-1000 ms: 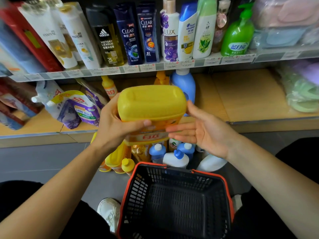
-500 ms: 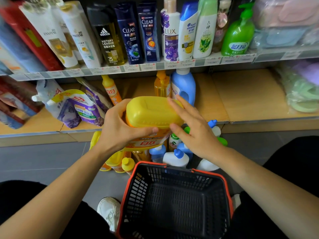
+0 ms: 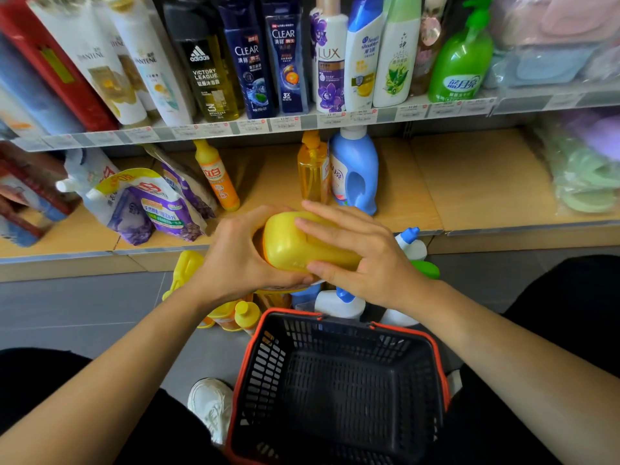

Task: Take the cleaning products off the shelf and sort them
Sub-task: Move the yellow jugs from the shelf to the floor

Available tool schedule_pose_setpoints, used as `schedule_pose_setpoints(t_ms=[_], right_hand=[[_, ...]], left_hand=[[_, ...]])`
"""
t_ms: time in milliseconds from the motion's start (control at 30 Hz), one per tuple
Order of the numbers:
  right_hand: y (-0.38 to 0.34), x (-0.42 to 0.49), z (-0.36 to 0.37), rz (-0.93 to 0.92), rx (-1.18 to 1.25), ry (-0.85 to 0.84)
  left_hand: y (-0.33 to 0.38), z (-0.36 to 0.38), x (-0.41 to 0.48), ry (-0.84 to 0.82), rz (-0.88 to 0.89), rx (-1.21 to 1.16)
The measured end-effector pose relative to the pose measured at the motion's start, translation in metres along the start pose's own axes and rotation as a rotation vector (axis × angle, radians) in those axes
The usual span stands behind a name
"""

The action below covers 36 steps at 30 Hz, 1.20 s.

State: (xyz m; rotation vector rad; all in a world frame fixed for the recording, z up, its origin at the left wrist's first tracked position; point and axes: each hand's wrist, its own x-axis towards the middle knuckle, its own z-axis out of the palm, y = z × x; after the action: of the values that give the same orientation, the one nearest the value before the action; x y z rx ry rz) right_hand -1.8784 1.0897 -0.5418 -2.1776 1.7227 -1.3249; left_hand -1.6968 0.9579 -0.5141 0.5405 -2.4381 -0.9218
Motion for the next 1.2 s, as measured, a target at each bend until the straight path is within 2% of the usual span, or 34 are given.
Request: schedule_pose_setpoints(t_ms=[233, 433, 500, 633, 733, 967, 1100, 1200], right_hand=[[-0.002, 0.000, 0.002, -0.140, 0.039, 0.130], [0.003, -0.004, -0.006, -0.135, -0.026, 0.164], [0.002, -0.005, -0.006, -0.145, -0.050, 0.139], [-0.006, -0.003, 0.002, -0.187, -0.075, -0.059], [-0.004, -0.005, 0.001, -0.200, -0.083, -0.073], [0.012, -0.014, -0.002, -0.219, -0.088, 0.099], [0.027, -0.017, -0.011, -0.118, -0.118, 0.240], [0.032, -0.019, -0.012, 0.036, -0.030, 0.310]], left_hand=[[-0.003, 0.002, -0.001, -0.045, 0.003, 0.035], [-0.006, 0.002, -0.002, -0.055, -0.033, 0.005], [-0.006, 0.003, -0.002, -0.046, -0.033, 0.021], [-0.002, 0.010, -0.005, -0.061, 0.013, 0.050], [-0.002, 0.012, -0.006, -0.063, 0.001, 0.025], [-0.005, 0.008, -0.011, 0.007, -0.013, -0.070], [-0.009, 0.001, -0.011, 0.118, -0.019, -0.179], [-0.011, -0.001, -0.011, 0.201, -0.042, -0.241]])
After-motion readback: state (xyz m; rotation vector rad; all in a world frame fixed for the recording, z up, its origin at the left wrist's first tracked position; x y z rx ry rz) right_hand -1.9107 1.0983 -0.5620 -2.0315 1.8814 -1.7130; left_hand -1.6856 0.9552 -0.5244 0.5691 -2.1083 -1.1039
